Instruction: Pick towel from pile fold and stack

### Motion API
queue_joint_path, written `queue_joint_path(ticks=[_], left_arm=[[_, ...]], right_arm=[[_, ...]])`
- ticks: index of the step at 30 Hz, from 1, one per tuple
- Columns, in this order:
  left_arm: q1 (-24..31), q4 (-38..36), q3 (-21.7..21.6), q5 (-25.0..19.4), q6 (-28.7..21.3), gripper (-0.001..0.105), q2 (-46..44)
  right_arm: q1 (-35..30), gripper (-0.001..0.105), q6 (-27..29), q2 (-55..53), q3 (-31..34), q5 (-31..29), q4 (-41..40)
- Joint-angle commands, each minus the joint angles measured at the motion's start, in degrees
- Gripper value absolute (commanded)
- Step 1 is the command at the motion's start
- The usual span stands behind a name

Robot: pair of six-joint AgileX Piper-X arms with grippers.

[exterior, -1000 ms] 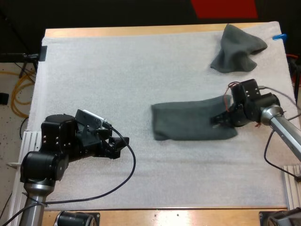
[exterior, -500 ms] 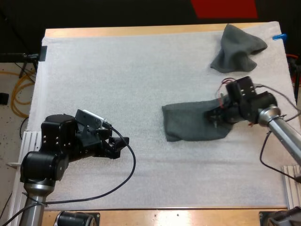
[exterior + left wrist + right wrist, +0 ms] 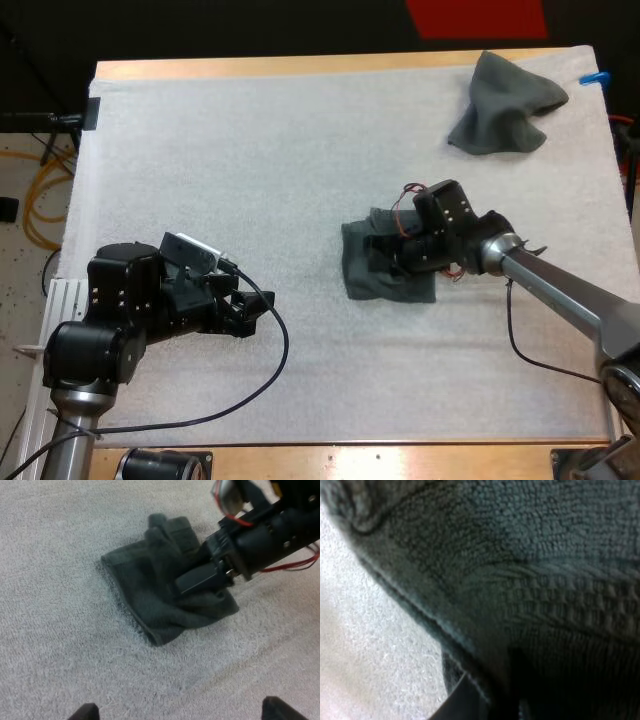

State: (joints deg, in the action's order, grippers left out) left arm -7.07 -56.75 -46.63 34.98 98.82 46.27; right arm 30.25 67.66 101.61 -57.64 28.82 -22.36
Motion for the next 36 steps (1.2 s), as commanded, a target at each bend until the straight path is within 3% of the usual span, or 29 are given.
queue_joint_path(ticks=[1,7,9,14,15,28,36], left_arm=[[0.0,0.1,-0.2,-0.6,0.3,0.063,0.0],[0.0,0.1,-0.2,-0.6,0.3,0.063,0.0],[0.0,0.1,-0.2,-0.6,0.3,0.063,0.0],[0.0,0.1,-0.2,-0.6,0.3,0.063,0.0],[0.0,0.1,-0.2,-0.6,0.3,0.063,0.0],[0.0,0.1,-0.2,-0.6,0.3,0.063,0.0],[0.0,0.4,-0.2,-0.6,0.2,0.063,0.0]], right_arm=[[0.0,0.0,-0.8,0.4,-0.4,1.0,1.4],[0.0,0.004,-0.7,1.1,-0.4,1.3,1.9],[0.0,0.017,-0.1,1.1,-0.9,3.3,2.6],[0.0,0.072,1.7,0.0,-3.5,9.5,3.3],[0.0,0.076,2.2,-0.4,-3.8,9.9,3.3],[0.7,0.077,4.2,-3.8,-3.1,7.4,0.2],[6.7,0.077,4.2,-2.2,-1.4,7.4,0.3]])
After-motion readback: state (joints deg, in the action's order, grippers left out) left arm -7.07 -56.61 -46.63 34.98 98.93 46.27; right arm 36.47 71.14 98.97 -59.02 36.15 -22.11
